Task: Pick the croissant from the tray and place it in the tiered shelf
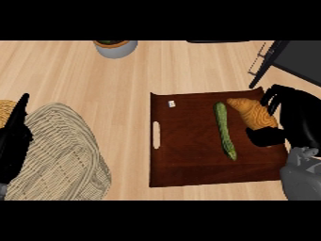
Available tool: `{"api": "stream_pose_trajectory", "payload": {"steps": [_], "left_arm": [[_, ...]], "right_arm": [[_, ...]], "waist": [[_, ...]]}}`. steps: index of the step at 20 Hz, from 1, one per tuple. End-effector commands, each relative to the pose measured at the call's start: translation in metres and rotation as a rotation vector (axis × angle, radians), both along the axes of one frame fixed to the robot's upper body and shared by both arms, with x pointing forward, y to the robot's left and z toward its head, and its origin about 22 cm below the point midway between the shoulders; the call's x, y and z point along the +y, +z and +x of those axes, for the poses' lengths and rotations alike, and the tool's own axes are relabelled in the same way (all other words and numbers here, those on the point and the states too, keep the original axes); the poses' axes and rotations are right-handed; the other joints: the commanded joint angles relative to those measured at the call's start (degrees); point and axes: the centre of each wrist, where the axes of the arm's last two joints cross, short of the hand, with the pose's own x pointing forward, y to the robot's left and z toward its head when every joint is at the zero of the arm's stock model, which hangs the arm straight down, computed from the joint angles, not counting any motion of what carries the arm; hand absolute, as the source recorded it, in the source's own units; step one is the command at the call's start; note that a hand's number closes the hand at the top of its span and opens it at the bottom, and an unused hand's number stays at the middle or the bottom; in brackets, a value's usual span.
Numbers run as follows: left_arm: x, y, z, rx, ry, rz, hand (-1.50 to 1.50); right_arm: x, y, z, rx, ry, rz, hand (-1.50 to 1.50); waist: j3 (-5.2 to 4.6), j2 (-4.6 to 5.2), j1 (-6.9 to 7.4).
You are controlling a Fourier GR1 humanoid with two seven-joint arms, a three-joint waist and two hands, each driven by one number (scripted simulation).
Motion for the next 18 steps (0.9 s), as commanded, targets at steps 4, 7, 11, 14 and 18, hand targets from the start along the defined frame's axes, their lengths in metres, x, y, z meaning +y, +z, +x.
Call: {"api": "stream_pose_trajectory", "payload": {"steps": [4,7,11,14,18], "left_arm": [[0.030,-0.034,-0.017,0.187,0.057,0.109,0.00],[0.032,-0.023,-0.017,0.178,0.043,0.138,0.00],[0.025,-0.044,-0.027,0.187,0.037,0.103,0.00],[0.037,-0.041,-0.021,0.190,0.038,0.137,0.00],[0.036,-0.031,-0.011,0.169,0.027,0.138,0.00]], "right_arm": [[-0.024,0.059,-0.008,-0.171,-0.023,0.268,1.50],[-0.031,0.094,-0.025,-0.242,-0.040,0.276,1.50],[-0.050,0.111,-0.037,-0.281,-0.059,0.258,1.50],[-0.047,0.139,-0.035,-0.339,-0.062,0.302,1.50],[-0.052,0.170,-0.037,-0.402,-0.129,0.233,1.50]], "waist": [[-1.12,0.79,-0.26],[-1.13,0.22,-0.04],[-1.13,0.45,-0.30],[-1.24,0.66,0.21],[-1.25,0.79,0.79]]}}
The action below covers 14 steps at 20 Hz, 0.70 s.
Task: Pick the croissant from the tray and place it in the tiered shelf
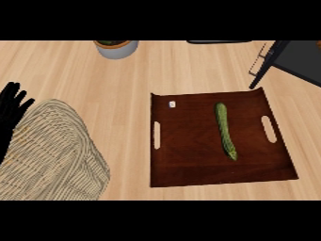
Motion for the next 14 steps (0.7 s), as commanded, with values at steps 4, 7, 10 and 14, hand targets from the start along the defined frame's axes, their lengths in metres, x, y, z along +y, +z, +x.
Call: {"api": "stream_pose_trajectory", "payload": {"steps": [4,7,10,14], "left_arm": [[0.015,-0.052,-0.025,0.228,0.064,0.021,0.00],[0.008,-0.048,-0.022,0.223,0.074,0.015,0.00],[0.009,-0.047,-0.019,0.218,0.061,0.006,0.00],[0.008,-0.061,-0.028,0.233,0.043,0.013,0.00]], "right_arm": [[-0.023,0.048,0.002,0.007,-0.163,-0.129,1.50],[-0.039,0.056,0.003,0.019,-0.170,-0.142,1.50],[-0.034,0.073,0.014,0.040,-0.188,-0.173,1.50],[-0.052,0.077,0.025,0.049,-0.219,-0.165,1.50]], "waist": [[-1.54,1.37,0.84],[-1.40,1.24,0.79],[-1.51,1.42,1.64],[-1.48,1.76,2.22]]}}
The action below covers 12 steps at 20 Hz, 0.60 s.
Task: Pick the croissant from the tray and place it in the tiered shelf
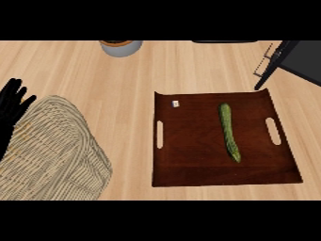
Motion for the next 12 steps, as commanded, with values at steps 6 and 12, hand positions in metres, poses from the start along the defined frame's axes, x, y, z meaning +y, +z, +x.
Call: {"api": "stream_pose_trajectory", "payload": {"steps": [6,12], "left_arm": [[0.006,-0.057,-0.025,0.245,0.076,0.015,0.00],[0.013,-0.057,-0.027,0.234,0.076,0.010,0.00]], "right_arm": [[-0.024,0.021,0.021,0.046,-0.108,-0.064,1.50],[-0.051,-0.012,0.045,0.070,-0.163,-0.051,1.50]], "waist": [[-1.44,1.32,0.83],[-1.32,1.64,1.53]]}}
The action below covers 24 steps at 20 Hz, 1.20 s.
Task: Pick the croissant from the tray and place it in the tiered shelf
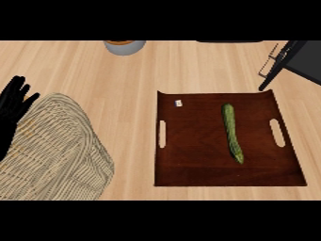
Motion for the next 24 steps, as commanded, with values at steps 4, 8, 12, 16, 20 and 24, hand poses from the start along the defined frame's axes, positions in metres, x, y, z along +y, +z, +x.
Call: {"api": "stream_pose_trajectory", "payload": {"steps": [4,8,12,16,20,24], "left_arm": [[0.013,-0.053,-0.022,0.242,0.092,0.002,0.00],[-0.002,-0.054,-0.018,0.246,0.084,-0.007,0.00],[0.004,-0.050,-0.016,0.228,0.101,0.005,0.00],[0.009,-0.055,-0.020,0.248,0.093,0.001,0.00],[0.011,-0.063,-0.027,0.252,0.088,-0.012,0.00],[0.009,-0.055,-0.019,0.260,0.084,-0.005,0.00]], "right_arm": [[-0.032,-0.003,0.018,-0.037,-0.013,0.049,1.50],[-0.047,-0.038,0.037,-0.005,-0.016,0.101,1.50],[-0.061,-0.043,0.045,-0.048,-0.144,0.156,1.50],[-0.080,-0.051,0.050,0.038,-0.111,0.089,-1.50],[-0.092,-0.051,0.051,0.009,-0.104,0.079,-1.50],[-0.092,-0.066,0.058,-0.084,-0.045,0.141,-1.50]], "waist": [[-1.49,1.09,-0.01],[-1.40,1.34,0.10],[-1.44,1.29,0.63],[-1.51,1.23,0.51],[-1.52,1.10,0.82],[-1.42,0.98,0.46]]}}
